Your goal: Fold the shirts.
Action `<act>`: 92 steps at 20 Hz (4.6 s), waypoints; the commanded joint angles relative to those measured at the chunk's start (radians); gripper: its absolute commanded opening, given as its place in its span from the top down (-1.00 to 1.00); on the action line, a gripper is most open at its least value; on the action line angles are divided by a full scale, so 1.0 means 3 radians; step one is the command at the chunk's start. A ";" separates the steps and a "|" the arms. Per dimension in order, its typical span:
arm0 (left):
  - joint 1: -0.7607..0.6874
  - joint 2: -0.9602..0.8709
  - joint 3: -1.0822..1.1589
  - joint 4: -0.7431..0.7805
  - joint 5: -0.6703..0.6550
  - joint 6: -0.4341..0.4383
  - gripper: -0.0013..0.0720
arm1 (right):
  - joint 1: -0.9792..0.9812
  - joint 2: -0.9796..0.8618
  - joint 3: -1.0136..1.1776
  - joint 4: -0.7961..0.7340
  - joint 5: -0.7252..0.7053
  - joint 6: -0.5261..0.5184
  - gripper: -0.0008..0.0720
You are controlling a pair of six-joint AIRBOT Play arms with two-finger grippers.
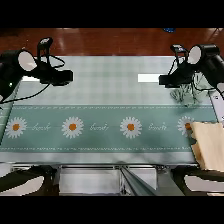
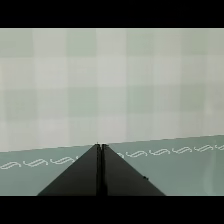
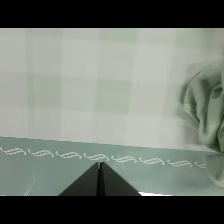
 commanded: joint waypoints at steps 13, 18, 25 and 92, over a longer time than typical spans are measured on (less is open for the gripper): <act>-0.0001 0.0000 0.0004 0.0000 0.0000 0.0001 0.91 | 0.0004 -0.0003 0.0004 0.0006 -0.0045 0.0001 0.91; -0.0001 -0.0001 0.0004 0.0000 0.0010 0.0001 0.92 | 0.0003 -0.0003 0.0004 -0.0014 -0.0225 -0.0001 0.91; 0.0013 -0.0181 0.0004 0.0225 0.0660 0.0003 -0.43 | -0.0179 -0.0004 0.0004 -0.1942 -0.0992 0.0687 -0.16; 0.0645 0.2227 -0.2768 -0.1911 -0.0643 0.0754 -0.42 | -0.0463 0.1274 -0.1186 0.1294 -0.0647 -0.0280 -0.13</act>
